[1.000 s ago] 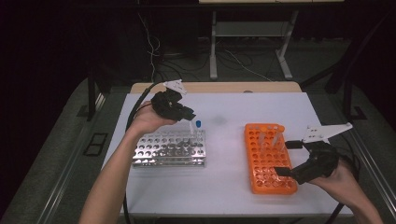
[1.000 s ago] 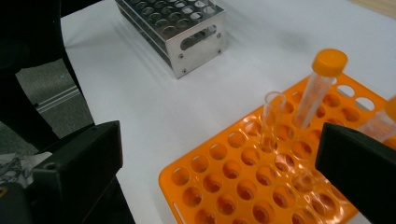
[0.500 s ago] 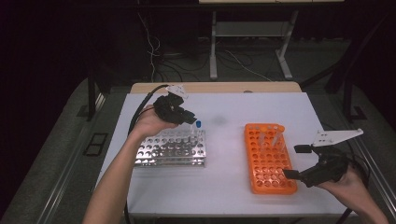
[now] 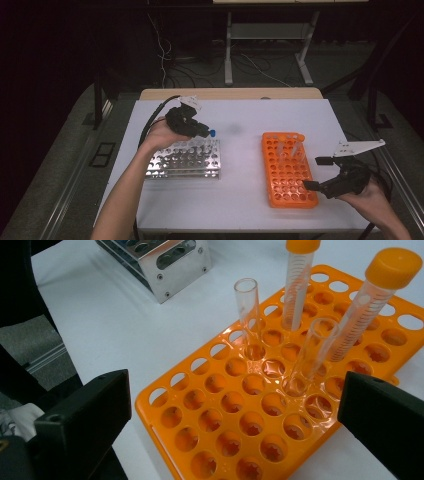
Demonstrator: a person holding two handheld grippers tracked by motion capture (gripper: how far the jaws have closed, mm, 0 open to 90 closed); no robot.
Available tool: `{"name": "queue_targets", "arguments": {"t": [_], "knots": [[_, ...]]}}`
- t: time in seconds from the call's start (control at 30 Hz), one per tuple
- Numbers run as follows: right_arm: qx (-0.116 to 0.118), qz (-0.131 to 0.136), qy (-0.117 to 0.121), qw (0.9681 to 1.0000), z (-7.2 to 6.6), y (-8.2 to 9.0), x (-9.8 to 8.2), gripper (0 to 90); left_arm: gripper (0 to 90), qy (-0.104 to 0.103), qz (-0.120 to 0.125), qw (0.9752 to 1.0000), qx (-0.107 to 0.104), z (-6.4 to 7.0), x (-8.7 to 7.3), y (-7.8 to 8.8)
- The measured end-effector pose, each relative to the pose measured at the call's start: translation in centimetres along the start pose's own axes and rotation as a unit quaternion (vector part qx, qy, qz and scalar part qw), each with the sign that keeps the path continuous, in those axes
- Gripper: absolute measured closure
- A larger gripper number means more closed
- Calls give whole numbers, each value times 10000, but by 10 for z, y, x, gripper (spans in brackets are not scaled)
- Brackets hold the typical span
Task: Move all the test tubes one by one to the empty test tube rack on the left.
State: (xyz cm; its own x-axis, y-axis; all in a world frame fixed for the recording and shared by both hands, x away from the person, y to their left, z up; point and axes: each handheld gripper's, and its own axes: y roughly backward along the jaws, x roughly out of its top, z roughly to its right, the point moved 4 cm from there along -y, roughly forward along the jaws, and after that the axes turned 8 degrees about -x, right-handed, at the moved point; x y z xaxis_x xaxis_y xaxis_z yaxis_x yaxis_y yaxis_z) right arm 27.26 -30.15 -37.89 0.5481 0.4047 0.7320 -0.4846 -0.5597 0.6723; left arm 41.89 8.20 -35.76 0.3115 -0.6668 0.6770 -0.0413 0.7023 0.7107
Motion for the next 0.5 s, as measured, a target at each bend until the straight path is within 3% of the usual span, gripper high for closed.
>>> {"name": "queue_targets", "arguments": {"t": [0.13, 0.5], "knots": [[0, -5, -77, 10000, 4, -6, -2, 3, 721, 34, 6, 10000, -29, 0, -2, 1], [-55, -194, -49, 9998, 8, -26, -4, 3, 519, 277, 227, 9994, 37, 8, -3, 15]]}}
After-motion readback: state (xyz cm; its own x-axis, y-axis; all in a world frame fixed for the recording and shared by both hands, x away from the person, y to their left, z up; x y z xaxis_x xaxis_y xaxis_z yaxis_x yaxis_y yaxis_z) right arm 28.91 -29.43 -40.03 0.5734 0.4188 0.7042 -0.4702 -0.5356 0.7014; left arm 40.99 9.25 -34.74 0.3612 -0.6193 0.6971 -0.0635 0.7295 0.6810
